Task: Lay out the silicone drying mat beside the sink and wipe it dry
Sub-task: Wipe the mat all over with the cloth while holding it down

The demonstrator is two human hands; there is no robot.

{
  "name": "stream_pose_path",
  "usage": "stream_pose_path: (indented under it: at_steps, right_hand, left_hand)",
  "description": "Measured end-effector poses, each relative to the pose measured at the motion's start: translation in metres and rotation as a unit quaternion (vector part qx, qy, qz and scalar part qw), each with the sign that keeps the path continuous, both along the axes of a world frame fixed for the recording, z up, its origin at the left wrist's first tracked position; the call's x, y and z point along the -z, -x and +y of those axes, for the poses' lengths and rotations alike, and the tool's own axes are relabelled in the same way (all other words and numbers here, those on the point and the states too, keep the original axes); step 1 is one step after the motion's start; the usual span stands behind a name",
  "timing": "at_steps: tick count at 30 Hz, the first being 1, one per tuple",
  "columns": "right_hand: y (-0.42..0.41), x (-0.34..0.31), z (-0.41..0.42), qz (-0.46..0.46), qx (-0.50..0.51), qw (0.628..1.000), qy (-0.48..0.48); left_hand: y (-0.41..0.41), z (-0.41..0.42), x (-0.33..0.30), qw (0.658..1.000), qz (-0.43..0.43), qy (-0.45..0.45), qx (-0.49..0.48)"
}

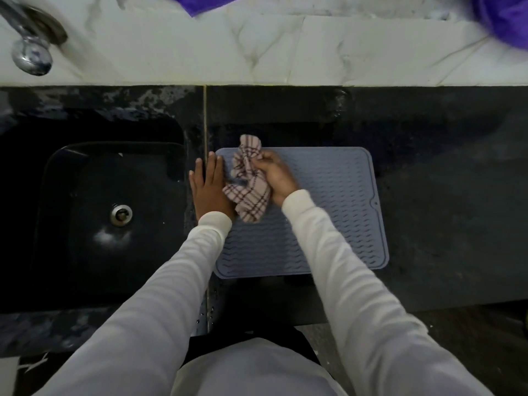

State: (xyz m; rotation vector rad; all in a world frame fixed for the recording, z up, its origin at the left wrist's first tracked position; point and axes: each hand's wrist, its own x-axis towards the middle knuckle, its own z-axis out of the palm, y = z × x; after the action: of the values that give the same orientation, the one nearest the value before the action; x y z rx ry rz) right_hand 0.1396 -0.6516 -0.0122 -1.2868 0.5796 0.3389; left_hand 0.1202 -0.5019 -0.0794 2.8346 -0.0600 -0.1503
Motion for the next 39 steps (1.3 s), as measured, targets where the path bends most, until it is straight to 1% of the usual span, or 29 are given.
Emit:
stream_pose_path:
  at_steps: [2,3,4,5,6,7,9,10,12,14,15,19,23,26,27,30,33,35,36,39]
  right_hand:
    - [0.001,0.007,0.023,-0.035,-0.021,0.99,0.137]
    - [0.003,0.009,0.033,-0.065,-0.043,0.97,0.229]
    - [0.006,0.012,0.04,-0.108,-0.071,0.934,0.333]
    - [0.009,0.016,0.044,-0.151,-0.105,0.884,0.43]
    - [0.012,0.022,0.047,-0.184,-0.139,0.834,0.5]
    - [0.015,0.028,0.048,-0.206,-0.169,0.794,0.546]
    - [0.017,0.037,0.05,-0.22,-0.212,0.734,0.606]
    - [0.016,0.037,0.049,-0.221,-0.228,0.714,0.624]
    - [0.011,0.036,0.046,-0.214,-0.262,0.684,0.646]
    - [0.008,0.032,0.037,-0.204,-0.283,0.658,0.667]
    - [0.007,0.031,0.03,-0.199,-0.283,0.651,0.676]
    - [0.011,0.031,-0.001,-0.179,-0.284,0.654,0.678]
    - [0.013,0.027,-0.039,-0.172,-0.23,0.68,0.674]
    - [0.012,0.026,-0.073,-0.151,-0.211,0.7,0.665]
    - [0.013,0.026,-0.085,-0.144,-0.201,0.7,0.67]
    - [0.019,0.029,-0.129,-0.117,-0.173,0.679,0.704]
    - [0.029,0.02,-0.173,-0.087,-0.144,0.685,0.709]
    - [0.036,0.013,-0.2,-0.102,-0.153,0.642,0.745]
    - [0.04,0.013,-0.209,-0.104,-0.151,0.63,0.754]
    - [0.044,0.019,-0.223,-0.065,-0.112,0.66,0.74]
  left_hand:
    - [0.001,-0.001,0.002,1.0,-0.002,-0.014,0.003]
    - [0.001,-0.002,0.003,1.0,-0.001,-0.025,0.0]
    - [0.001,-0.003,0.002,0.999,0.001,-0.04,-0.002]
    - [0.001,-0.003,0.003,0.998,0.004,-0.057,-0.001]
    - [0.001,-0.003,0.002,0.998,0.007,-0.068,0.001]
    - [0.0,-0.004,0.001,0.998,0.008,-0.07,0.001]
    - [0.002,-0.004,-0.002,0.998,0.002,-0.055,0.005]
    - [0.002,-0.004,-0.004,0.999,-0.003,-0.039,0.005]
    - [0.003,-0.004,-0.005,1.0,-0.015,0.001,-0.005]
    - [0.001,-0.004,-0.003,1.0,-0.017,0.005,-0.009]
    - [0.0,-0.004,-0.002,1.0,-0.012,-0.001,-0.009]
    - [0.001,-0.003,-0.002,1.0,-0.014,0.008,-0.015]
    - [0.003,-0.004,-0.004,1.0,-0.015,0.012,-0.015]
    - [0.003,-0.005,-0.003,1.0,-0.016,0.012,-0.014]
    - [0.003,-0.005,-0.003,1.0,-0.018,0.012,-0.014]
    - [0.003,-0.006,-0.003,1.0,-0.02,0.013,-0.017]
    - [0.003,-0.007,-0.004,1.0,-0.021,0.011,-0.02]
    - [0.004,-0.008,-0.005,1.0,-0.021,0.01,-0.021]
    - [0.004,-0.008,-0.006,1.0,-0.022,0.01,-0.02]
    - [0.003,-0.008,-0.006,0.999,-0.022,0.013,-0.021]
